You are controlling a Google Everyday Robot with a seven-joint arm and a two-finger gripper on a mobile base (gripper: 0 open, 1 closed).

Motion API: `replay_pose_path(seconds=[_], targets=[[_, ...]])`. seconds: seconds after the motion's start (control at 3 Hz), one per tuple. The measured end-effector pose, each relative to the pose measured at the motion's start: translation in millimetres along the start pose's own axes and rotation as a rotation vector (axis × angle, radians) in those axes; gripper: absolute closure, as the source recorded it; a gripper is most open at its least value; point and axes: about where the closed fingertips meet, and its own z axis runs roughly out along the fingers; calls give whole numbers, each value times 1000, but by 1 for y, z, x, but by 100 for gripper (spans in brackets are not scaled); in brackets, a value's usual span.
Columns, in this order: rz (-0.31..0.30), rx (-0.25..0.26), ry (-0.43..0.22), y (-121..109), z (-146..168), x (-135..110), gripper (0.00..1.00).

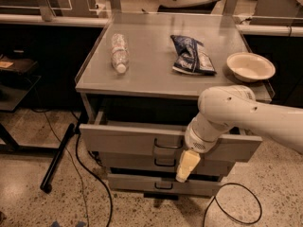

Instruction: Open top drawer

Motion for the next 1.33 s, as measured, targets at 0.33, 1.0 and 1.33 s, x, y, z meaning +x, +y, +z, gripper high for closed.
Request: replay_pose_path(seconds=[0.33,1.0,1.33], targets=[[-21,-33,-36,54,-30,38,0],[-29,-79,14,65,-16,53,0],[-19,-105,34,74,-16,65,0]])
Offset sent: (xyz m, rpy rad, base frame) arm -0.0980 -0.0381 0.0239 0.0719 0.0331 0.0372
